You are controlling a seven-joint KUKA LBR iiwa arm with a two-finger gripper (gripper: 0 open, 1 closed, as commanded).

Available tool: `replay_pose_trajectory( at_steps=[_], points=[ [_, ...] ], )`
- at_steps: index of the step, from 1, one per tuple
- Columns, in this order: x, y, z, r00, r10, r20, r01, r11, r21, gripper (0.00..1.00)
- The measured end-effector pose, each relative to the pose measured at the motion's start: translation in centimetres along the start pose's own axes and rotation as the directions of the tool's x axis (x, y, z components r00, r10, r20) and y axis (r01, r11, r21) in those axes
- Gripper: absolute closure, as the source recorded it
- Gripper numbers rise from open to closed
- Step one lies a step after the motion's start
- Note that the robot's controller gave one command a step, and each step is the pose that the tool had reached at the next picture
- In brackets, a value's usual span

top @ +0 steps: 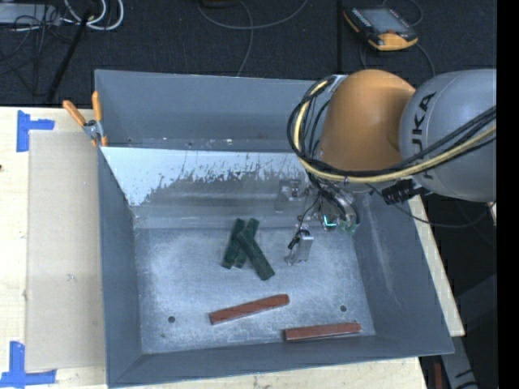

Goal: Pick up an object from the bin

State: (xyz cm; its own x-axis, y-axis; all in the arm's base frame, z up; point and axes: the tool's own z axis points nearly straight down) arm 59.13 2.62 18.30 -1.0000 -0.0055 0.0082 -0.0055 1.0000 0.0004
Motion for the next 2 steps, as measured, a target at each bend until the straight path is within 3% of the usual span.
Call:
replay_pose_trajectory(
  at_steps=[1, 2],
  points=[
    [-1.68, 4.30, 11.37, 0.954, -0.300, 0.012, 0.300, 0.954, 0.003, 0.00],
    [-1.97, 4.25, 10.83, 0.955, -0.296, 0.020, 0.296, 0.955, 0.004, 1.00]
  ],
)
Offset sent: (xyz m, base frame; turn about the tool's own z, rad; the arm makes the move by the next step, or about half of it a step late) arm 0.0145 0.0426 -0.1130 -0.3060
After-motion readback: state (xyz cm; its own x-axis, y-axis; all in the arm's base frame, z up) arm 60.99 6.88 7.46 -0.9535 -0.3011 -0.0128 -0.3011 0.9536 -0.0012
